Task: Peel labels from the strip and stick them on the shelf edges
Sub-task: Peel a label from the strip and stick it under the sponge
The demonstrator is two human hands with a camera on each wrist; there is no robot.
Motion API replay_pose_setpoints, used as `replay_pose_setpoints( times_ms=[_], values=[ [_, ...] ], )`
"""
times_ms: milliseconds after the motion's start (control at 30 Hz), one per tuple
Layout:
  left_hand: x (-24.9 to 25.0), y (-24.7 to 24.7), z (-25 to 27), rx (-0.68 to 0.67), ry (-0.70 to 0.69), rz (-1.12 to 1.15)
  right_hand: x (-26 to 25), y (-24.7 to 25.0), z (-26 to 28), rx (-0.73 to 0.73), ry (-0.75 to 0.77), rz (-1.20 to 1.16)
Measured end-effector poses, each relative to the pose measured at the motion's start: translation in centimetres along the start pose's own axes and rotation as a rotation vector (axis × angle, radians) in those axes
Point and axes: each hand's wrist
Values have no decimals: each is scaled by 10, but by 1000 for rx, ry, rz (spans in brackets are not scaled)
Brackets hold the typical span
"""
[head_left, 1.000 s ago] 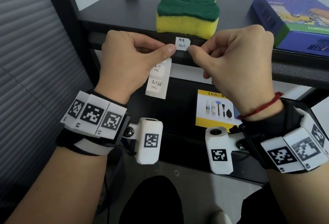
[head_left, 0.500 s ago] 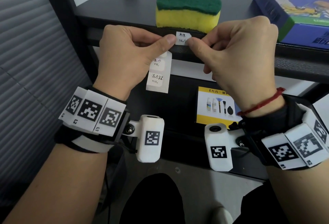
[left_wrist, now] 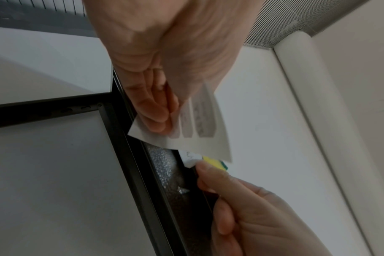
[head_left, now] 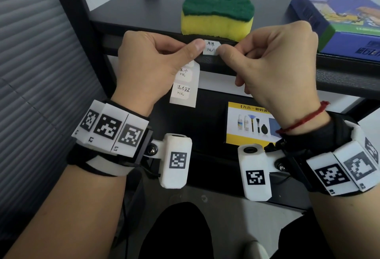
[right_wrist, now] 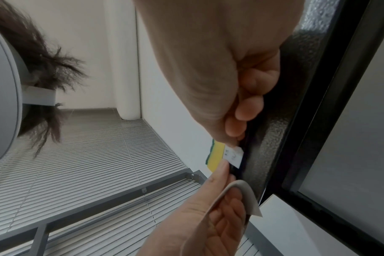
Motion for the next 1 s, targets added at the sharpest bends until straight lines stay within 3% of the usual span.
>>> replay_pose_setpoints(
  times_ms=[1000],
  values=[
    [4,-2,2,50,-2,-36,-4,-2,-1,50,13,-39]
  ],
)
Point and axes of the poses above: each hand's wrist, its own z-axis away from the middle knuckle, its own y-axis out of the back of the hand, x = y × z, and after that the axes turned 12 degrees about z, right-handed
